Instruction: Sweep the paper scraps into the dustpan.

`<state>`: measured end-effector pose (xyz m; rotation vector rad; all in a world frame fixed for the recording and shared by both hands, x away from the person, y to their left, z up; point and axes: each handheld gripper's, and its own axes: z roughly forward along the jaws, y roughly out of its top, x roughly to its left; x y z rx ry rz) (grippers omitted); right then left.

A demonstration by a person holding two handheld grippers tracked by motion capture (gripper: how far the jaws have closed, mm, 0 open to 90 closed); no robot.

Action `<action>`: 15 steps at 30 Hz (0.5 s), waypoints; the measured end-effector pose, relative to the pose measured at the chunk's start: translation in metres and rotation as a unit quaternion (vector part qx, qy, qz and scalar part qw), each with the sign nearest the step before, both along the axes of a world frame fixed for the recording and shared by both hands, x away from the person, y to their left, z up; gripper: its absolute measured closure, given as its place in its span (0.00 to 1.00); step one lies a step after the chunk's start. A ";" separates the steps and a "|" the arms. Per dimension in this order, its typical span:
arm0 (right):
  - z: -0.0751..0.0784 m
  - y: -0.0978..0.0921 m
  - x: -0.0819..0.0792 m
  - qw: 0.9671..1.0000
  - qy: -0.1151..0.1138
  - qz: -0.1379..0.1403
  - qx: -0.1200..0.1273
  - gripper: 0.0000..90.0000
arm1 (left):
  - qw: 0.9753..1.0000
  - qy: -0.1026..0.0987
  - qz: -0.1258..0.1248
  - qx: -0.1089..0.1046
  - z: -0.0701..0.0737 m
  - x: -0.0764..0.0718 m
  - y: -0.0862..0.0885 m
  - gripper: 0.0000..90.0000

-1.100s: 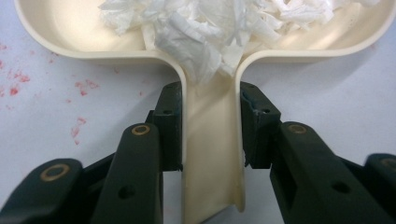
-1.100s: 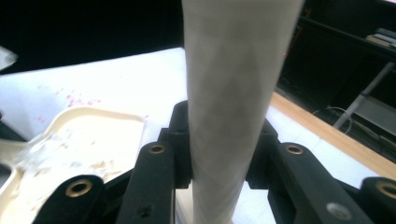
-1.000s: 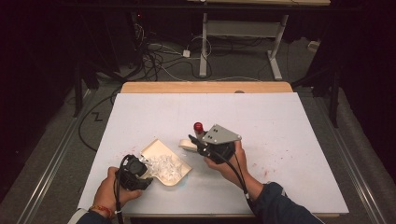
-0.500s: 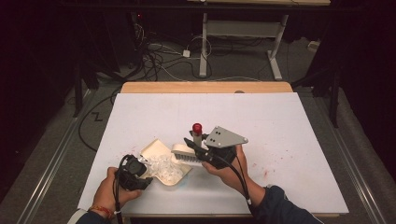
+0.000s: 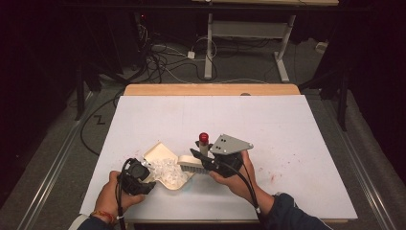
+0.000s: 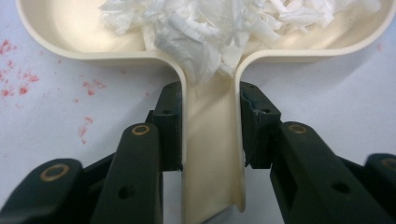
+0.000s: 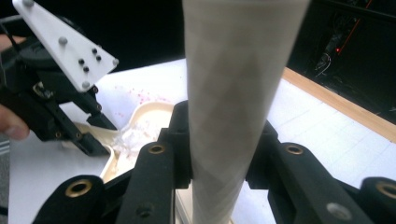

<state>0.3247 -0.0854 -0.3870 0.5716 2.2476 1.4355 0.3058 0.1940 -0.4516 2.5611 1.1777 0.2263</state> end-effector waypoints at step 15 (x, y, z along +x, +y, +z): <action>0.007 -0.030 0.000 1.000 -0.001 -0.021 0.006 0.78 | 1.000 0.001 0.000 -0.001 0.000 0.000 0.002 0.70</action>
